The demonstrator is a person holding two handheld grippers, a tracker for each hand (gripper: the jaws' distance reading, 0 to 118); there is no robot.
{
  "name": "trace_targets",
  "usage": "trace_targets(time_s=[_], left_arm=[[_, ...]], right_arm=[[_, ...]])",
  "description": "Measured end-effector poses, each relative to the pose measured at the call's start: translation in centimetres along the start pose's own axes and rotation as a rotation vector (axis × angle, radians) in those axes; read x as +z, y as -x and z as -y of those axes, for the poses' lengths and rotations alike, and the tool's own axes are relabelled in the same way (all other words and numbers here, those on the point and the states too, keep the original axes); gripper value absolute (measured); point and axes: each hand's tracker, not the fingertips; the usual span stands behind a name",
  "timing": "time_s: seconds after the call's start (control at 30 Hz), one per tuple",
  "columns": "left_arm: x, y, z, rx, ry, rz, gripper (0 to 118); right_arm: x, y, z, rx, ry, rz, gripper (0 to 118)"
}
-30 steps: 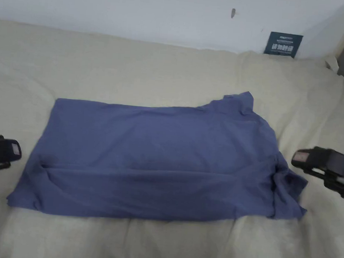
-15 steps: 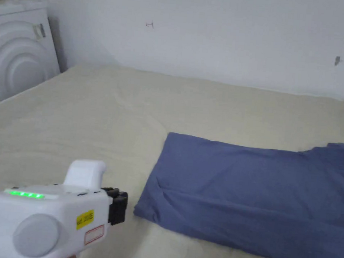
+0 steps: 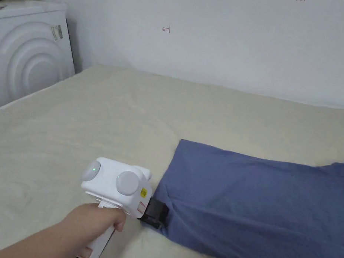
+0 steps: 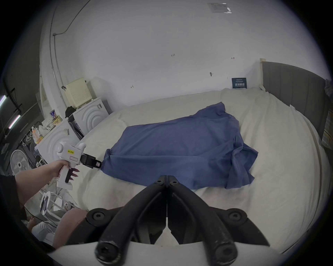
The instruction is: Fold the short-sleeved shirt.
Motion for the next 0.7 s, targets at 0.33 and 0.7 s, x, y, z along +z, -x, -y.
trace_targets(time_s=[0.33,0.7], left_arm=[[-1.5,-3.5,-0.4,-0.273,0.059,-0.105,104],[0.4,-1.6,-0.6,-0.006,0.069,0.186,10]], right_arm=[[-1.3,-0.4,0.2,0.088,-0.008,0.006,0],[0.4,-3.1,-1.5,0.067,-0.057,0.049,0]])
